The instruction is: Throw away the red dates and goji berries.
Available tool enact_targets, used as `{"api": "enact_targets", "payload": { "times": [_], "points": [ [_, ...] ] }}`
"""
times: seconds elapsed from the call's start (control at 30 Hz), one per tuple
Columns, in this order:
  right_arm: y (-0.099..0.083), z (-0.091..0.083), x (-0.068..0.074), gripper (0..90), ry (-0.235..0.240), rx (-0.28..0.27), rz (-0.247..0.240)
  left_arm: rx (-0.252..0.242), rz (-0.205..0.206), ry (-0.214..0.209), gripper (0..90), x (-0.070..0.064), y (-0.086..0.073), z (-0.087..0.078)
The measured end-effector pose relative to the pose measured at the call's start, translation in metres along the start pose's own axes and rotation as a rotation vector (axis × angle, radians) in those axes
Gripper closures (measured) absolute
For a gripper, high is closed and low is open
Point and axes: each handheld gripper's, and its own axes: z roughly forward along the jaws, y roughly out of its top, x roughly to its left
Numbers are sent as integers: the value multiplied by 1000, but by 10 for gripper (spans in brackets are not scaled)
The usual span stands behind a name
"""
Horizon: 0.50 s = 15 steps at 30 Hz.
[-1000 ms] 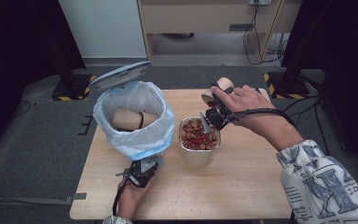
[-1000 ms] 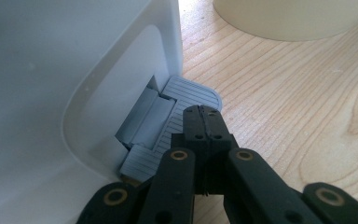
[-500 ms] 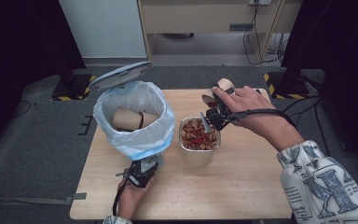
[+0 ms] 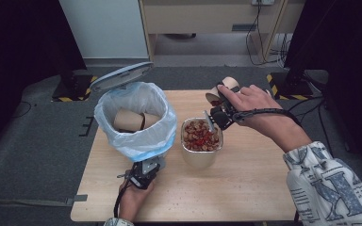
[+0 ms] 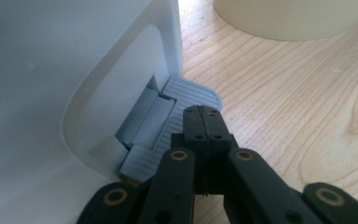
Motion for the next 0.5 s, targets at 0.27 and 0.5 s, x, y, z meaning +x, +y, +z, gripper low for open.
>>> {"api": "enact_targets", "payload": {
  "times": [0.27,0.5],
  "points": [
    [-9,-4,-14,355,-33,22,37,-2,0,1,900,0,0,0],
    [26,7,14,359,2,34,-211,0,0,0,900,0,0,0]
  ]
}}
